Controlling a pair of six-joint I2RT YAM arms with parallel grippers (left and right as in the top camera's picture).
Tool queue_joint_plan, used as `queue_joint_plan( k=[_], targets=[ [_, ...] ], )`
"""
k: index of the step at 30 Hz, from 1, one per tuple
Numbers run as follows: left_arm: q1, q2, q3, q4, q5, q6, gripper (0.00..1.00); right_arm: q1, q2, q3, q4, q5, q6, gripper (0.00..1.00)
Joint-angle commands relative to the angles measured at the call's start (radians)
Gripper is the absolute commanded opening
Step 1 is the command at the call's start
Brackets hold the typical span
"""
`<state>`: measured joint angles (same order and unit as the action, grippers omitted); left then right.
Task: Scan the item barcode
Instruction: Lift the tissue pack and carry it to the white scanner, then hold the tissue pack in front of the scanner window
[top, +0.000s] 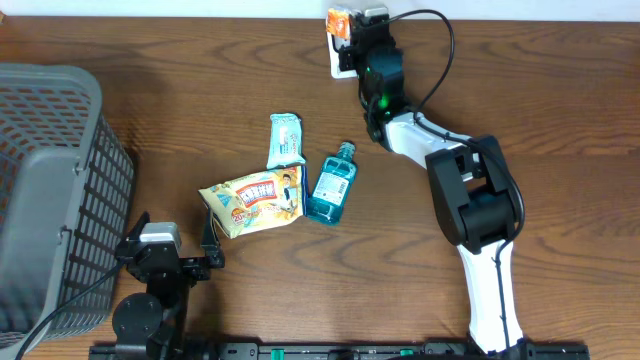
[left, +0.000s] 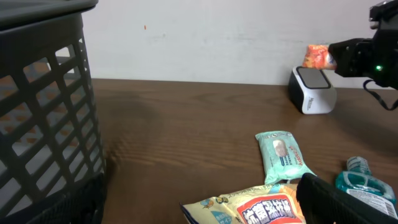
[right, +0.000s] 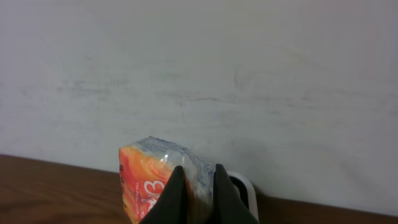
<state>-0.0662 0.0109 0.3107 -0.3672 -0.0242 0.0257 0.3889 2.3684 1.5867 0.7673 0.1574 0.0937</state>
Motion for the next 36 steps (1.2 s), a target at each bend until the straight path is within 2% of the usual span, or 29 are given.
queue_joint_plan(
  k=[1,7,11,17,20,22,26,30,33,36],
  targets=[
    [0.004,-0.006,-0.002,0.001,0.014,-0.005,0.98,-0.012,0.040,0.061,-0.010,0.006,-0.013,0.01],
    [0.004,-0.006,-0.002,0.002,0.014,-0.005,0.98,-0.041,0.089,0.103,-0.048,-0.019,0.003,0.02],
    [0.004,-0.006,-0.002,0.002,0.014,-0.005,0.98,-0.047,0.089,0.103,-0.080,-0.085,0.010,0.01],
    [0.004,-0.006,-0.002,0.001,0.014,-0.005,0.98,-0.045,0.082,0.104,-0.050,-0.089,0.010,0.01],
    [0.004,-0.006,-0.002,0.001,0.014,-0.005,0.98,-0.051,0.051,0.104,-0.093,-0.089,0.010,0.01],
    [0.004,-0.006,-0.002,0.001,0.014,-0.005,0.98,-0.058,0.009,0.104,-0.177,-0.089,0.017,0.01],
    [0.004,-0.006,-0.002,0.002,0.014,-0.005,0.98,-0.080,-0.146,0.104,-0.471,-0.089,0.008,0.01],
    [0.004,-0.006,-0.002,0.002,0.014,-0.005,0.98,-0.105,-0.330,0.104,-0.809,-0.058,-0.116,0.01],
    [0.004,-0.006,-0.002,0.002,0.014,-0.005,0.98,-0.123,-0.457,0.104,-1.025,0.051,-0.222,0.01],
    [0.004,-0.006,-0.002,0.001,0.014,-0.005,0.98,-0.148,-0.542,0.104,-1.199,0.259,-0.272,0.01]
  ],
)
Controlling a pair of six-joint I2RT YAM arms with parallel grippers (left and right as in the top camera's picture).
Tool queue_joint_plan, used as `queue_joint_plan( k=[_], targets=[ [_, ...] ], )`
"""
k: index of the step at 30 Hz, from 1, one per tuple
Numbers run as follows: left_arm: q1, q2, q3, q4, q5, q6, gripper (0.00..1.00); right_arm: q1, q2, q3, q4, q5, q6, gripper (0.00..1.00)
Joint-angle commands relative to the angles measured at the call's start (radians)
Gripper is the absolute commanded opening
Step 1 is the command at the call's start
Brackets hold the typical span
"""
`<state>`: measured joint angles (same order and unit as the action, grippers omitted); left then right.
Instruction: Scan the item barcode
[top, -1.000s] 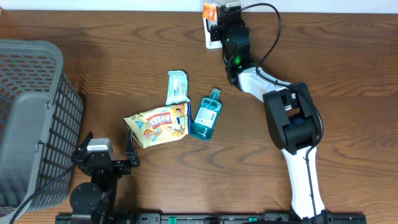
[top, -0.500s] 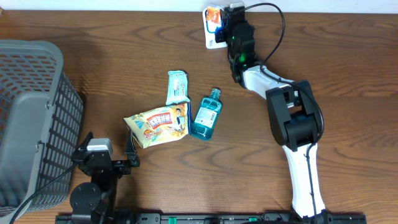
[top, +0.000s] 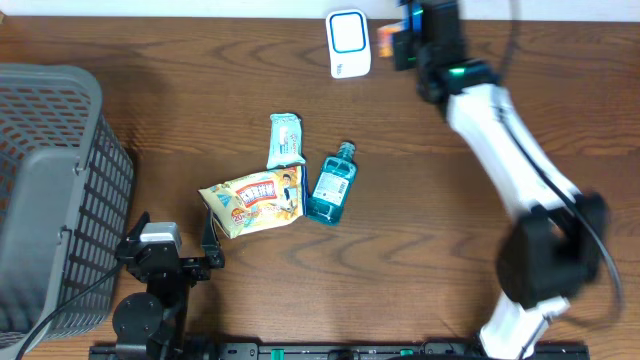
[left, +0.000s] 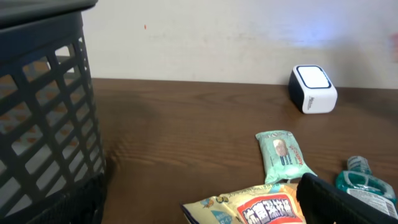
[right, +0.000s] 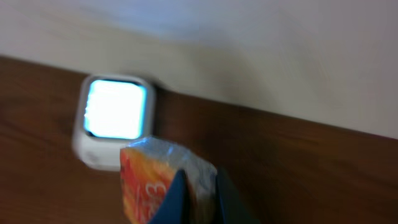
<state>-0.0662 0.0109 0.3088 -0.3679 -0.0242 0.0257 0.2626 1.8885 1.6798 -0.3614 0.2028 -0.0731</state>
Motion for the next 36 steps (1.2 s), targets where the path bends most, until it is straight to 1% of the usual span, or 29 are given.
queue_joint_plan(
  k=[1,3,6,8,10,12,15,18,23,28,29,30,31,32,34,36],
  targets=[
    [0.004,-0.006,0.000,0.002,0.014,-0.005,0.98,-0.036,-0.082,0.011,-0.121,0.296,-0.105,0.01],
    [0.004,-0.006,0.000,0.002,0.014,-0.005,0.98,-0.083,-0.105,0.010,-0.227,0.464,-0.101,0.01],
    [0.004,-0.006,0.000,0.002,0.014,-0.005,0.98,-0.180,-0.097,0.002,-0.330,0.576,-0.040,0.01],
    [0.004,-0.006,0.000,0.002,0.014,-0.005,0.98,-0.264,-0.085,-0.021,-0.334,0.583,0.053,0.01],
    [0.004,-0.006,0.000,0.002,0.014,-0.005,0.98,-0.357,-0.071,-0.056,-0.344,0.573,0.200,0.01],
    [0.004,-0.006,0.000,0.002,0.014,-0.005,0.98,-0.439,-0.055,-0.096,-0.346,0.573,0.308,0.01],
    [0.004,-0.006,0.000,0.002,0.014,-0.005,0.98,-0.556,-0.032,-0.165,-0.323,0.572,0.397,0.01],
    [0.004,-0.006,0.000,0.002,0.014,-0.005,0.98,-0.660,-0.005,-0.238,-0.252,0.535,0.412,0.01],
    [0.004,-0.006,0.000,0.002,0.014,-0.005,0.98,-0.802,0.041,-0.334,-0.106,0.421,0.409,0.01],
    [0.004,-0.006,0.000,0.002,0.014,-0.005,0.97,-0.894,0.052,-0.342,-0.038,0.378,0.386,0.01],
    [0.004,-0.006,0.000,0.002,0.014,-0.005,0.98,-0.906,0.048,-0.337,-0.027,0.381,0.385,0.04],
    [0.004,-0.006,0.000,0.002,0.014,-0.005,0.98,-0.915,0.045,-0.328,-0.025,0.392,0.376,0.11],
    [0.004,-0.006,0.000,0.002,0.014,-0.005,0.97,-0.922,0.037,-0.316,-0.035,0.399,0.357,0.29],
    [0.004,-0.006,0.000,0.002,0.014,-0.005,0.98,-0.927,0.026,-0.300,-0.051,0.400,0.345,0.99],
    [0.004,-0.006,0.000,0.002,0.014,-0.005,0.97,-0.929,-0.005,-0.269,-0.083,0.373,0.346,0.99],
    [0.004,-0.006,0.000,0.002,0.014,-0.005,0.98,-0.924,-0.051,-0.233,-0.121,0.306,0.346,0.99]
  ],
)
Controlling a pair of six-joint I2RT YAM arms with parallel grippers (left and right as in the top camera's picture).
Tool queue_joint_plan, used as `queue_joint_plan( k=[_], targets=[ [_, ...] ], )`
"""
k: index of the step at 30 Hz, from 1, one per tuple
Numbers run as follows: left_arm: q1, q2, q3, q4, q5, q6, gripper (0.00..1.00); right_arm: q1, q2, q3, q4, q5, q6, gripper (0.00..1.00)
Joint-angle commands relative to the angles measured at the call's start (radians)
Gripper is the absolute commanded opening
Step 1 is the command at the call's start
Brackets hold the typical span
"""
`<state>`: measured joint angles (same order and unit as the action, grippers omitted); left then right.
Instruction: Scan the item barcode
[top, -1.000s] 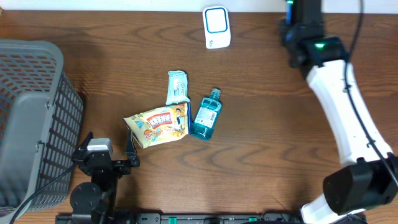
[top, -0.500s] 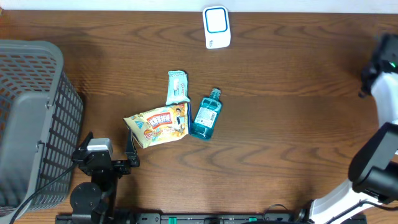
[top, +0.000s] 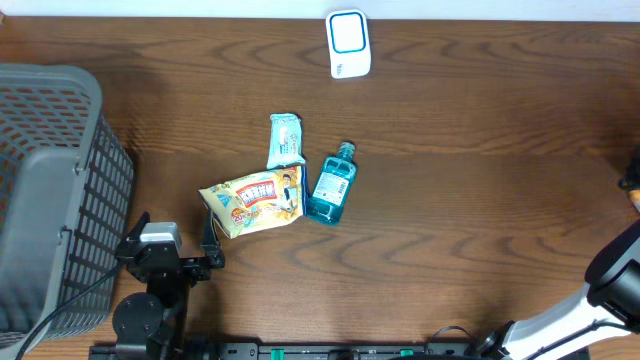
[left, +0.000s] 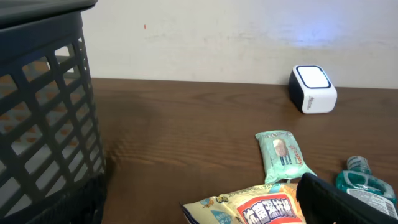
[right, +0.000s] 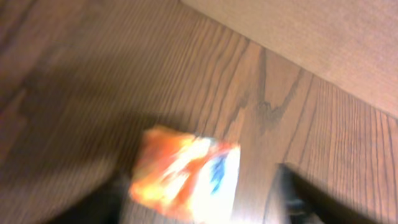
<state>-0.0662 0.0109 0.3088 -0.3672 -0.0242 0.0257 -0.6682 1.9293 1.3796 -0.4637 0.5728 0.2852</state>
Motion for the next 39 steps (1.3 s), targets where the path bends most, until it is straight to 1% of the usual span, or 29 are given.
queue_joint_plan(
  k=[1,4,5,8,11,13,15,17,20,23,24,26,29,31,33,35,37,39],
  targets=[
    [0.004,-0.006,0.000,0.001,0.014,-0.005,0.98,0.011,-0.119,0.085,-0.043,-0.116,-0.012,0.99],
    [0.004,-0.006,0.000,0.001,0.014,-0.005,0.98,0.029,-0.219,0.127,-0.121,-0.375,-0.008,0.99],
    [0.004,-0.006,0.000,0.001,0.014,-0.005,0.97,0.041,-0.278,0.133,-0.143,-0.574,-0.009,0.99],
    [0.004,-0.006,0.000,0.001,0.014,-0.005,0.98,0.070,-0.372,0.133,-0.200,-0.937,-0.008,0.99],
    [0.004,-0.006,0.000,0.001,0.014,-0.005,0.98,0.126,-0.430,0.131,-0.237,-1.283,0.065,0.99],
    [0.004,-0.006,0.000,0.001,0.014,-0.005,0.98,0.181,-0.445,0.131,-0.257,-1.446,0.077,0.99],
    [0.004,-0.006,0.000,0.001,0.014,-0.005,0.98,0.251,-0.447,0.131,-0.301,-1.500,0.067,0.99],
    [0.004,-0.006,0.000,0.001,0.014,-0.005,0.98,0.332,-0.441,0.123,-0.316,-1.494,0.065,0.99],
    [0.004,-0.006,0.000,0.001,0.014,-0.005,0.98,0.472,-0.422,0.103,-0.278,-1.489,0.048,0.99],
    [0.004,-0.006,0.000,0.001,0.014,-0.005,0.98,0.592,-0.388,0.102,-0.225,-1.383,-0.005,0.99],
    [0.004,-0.006,0.000,0.001,0.014,-0.005,0.98,0.639,-0.371,0.102,-0.197,-1.307,0.016,0.99],
    [0.004,-0.006,0.000,0.001,0.014,-0.005,0.98,0.726,-0.335,0.102,-0.158,-1.142,0.117,0.99],
    [0.004,-0.006,0.000,0.001,0.014,-0.005,0.98,0.874,-0.259,0.102,-0.132,-0.838,0.239,0.99],
    [0.004,-0.006,0.000,0.001,0.014,-0.005,0.98,0.952,-0.200,0.102,-0.125,-0.679,0.303,0.99],
    [0.004,-0.006,0.000,0.001,0.014,-0.005,0.98,1.007,-0.137,0.102,-0.123,-0.614,0.377,0.98],
    [0.004,-0.006,0.000,0.001,0.014,-0.005,0.98,1.048,-0.066,0.103,-0.102,-0.608,0.414,0.95],
    [0.004,-0.006,0.000,0.001,0.014,-0.005,0.98,1.075,-0.005,0.103,-0.081,-0.608,0.438,0.88],
    [0.004,-0.006,0.000,0.001,0.014,-0.005,0.98,1.093,0.047,0.103,-0.067,-0.608,0.440,0.86]
  ],
)
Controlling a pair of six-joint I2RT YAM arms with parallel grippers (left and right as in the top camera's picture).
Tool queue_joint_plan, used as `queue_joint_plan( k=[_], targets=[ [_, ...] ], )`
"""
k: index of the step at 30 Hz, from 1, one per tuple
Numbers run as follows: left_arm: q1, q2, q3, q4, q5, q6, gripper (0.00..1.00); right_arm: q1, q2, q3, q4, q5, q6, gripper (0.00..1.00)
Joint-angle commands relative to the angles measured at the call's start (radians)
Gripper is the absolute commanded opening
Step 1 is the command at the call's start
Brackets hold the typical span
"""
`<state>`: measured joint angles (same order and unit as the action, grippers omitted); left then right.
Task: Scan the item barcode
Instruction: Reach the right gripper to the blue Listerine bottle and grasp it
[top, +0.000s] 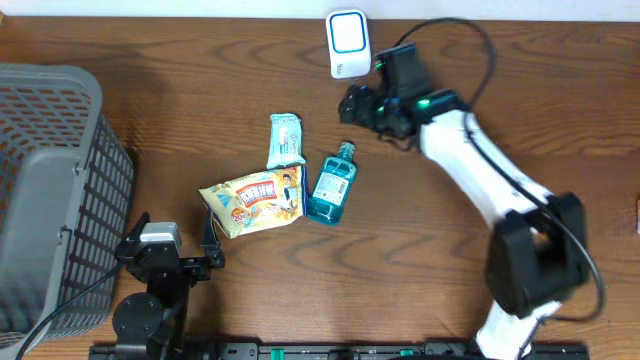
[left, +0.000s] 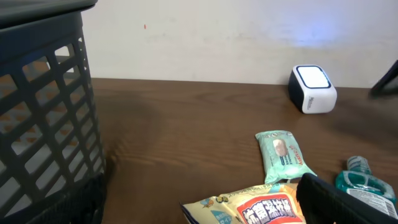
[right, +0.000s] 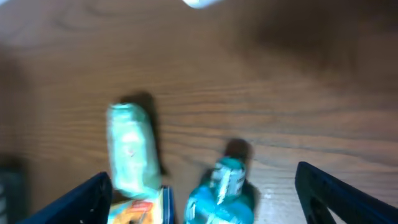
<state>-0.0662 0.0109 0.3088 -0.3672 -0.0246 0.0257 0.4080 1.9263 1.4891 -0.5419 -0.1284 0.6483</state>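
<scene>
The white scanner (top: 348, 42) stands at the table's far edge, its blue-lit face (left: 313, 89) turned up. A blue mouthwash bottle (top: 330, 185) lies mid-table beside a teal wipes pack (top: 285, 140) and a yellow snack bag (top: 255, 200). My right gripper (top: 362, 105) hovers open and empty between the scanner and the bottle. Its view is blurred and shows the bottle (right: 224, 186) and the wipes pack (right: 130, 149) below its spread fingers (right: 336, 193). My left gripper (top: 165, 255) rests open at the near edge, with the snack bag (left: 261, 208) just ahead of it.
A grey plastic basket (top: 50, 190) fills the left side of the table, close to my left gripper. A sliver of orange (top: 637, 212) shows at the far right edge of the overhead view. The wall runs right behind the scanner.
My right arm was stretched to the far right edge, gripper open over the orange packet on the table. Now it is back mid-table, open and empty above the bottle. The left arm is unchanged.
My right gripper first held the orange packet against the scanner. Then it held the packet to the right of the scanner. Later the packet lay released at the table's far right. Now the empty gripper is over the bottle and the wipes pack.
</scene>
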Motion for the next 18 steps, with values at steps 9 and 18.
queue_joint_plan(
  k=[9,18],
  targets=[
    [0.004,-0.006,0.000,0.001,0.014,-0.005,0.98,0.028,0.138,-0.005,-0.024,0.097,0.132,0.77],
    [0.004,-0.006,0.000,0.001,0.014,-0.005,0.98,0.066,0.143,-0.005,-0.015,0.120,0.211,0.72]
  ],
)
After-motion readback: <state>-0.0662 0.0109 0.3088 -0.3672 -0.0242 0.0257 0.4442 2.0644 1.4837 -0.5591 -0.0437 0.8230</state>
